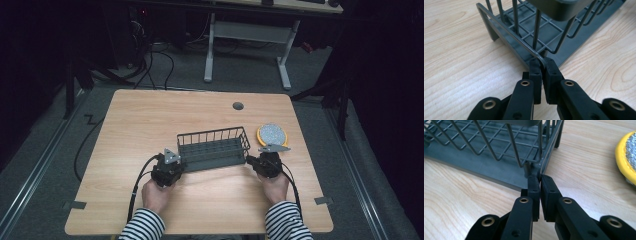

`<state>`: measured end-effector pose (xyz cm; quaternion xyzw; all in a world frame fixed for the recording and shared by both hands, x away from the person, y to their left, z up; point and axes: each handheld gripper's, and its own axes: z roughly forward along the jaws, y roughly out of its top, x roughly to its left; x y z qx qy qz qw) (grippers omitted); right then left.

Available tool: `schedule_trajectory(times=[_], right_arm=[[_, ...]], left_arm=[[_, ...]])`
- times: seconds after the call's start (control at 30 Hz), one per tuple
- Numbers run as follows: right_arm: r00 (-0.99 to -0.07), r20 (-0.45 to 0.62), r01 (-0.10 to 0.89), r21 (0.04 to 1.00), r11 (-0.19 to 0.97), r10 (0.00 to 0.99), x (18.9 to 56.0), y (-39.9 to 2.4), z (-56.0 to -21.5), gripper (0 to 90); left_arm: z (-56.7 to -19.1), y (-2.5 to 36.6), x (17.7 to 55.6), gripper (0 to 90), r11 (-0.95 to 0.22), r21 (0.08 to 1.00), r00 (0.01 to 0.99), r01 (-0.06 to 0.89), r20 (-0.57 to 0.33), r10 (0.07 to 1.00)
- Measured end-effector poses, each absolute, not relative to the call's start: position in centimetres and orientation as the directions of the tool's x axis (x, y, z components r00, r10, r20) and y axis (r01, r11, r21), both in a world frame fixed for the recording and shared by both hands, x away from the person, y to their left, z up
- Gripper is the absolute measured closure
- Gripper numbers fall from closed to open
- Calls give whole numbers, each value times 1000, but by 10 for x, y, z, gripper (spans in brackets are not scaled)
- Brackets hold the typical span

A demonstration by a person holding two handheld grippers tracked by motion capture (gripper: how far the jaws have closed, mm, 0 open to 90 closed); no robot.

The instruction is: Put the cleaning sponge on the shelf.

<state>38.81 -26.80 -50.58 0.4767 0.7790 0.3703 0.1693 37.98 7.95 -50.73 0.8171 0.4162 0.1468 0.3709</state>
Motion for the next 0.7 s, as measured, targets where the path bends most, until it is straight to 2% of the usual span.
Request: schedule_trajectory(times=[0.23, 0.7], right_arm=[[-500, 93, 613, 740, 276, 861, 371, -280, -506, 866], [-524, 99, 601, 747, 285, 846, 342, -282, -507, 862]], left_arm=[[-507, 76, 391, 858, -358, 726, 611, 587, -106, 785], [-503, 62, 428, 864, -377, 714, 597, 590, -72, 799]])
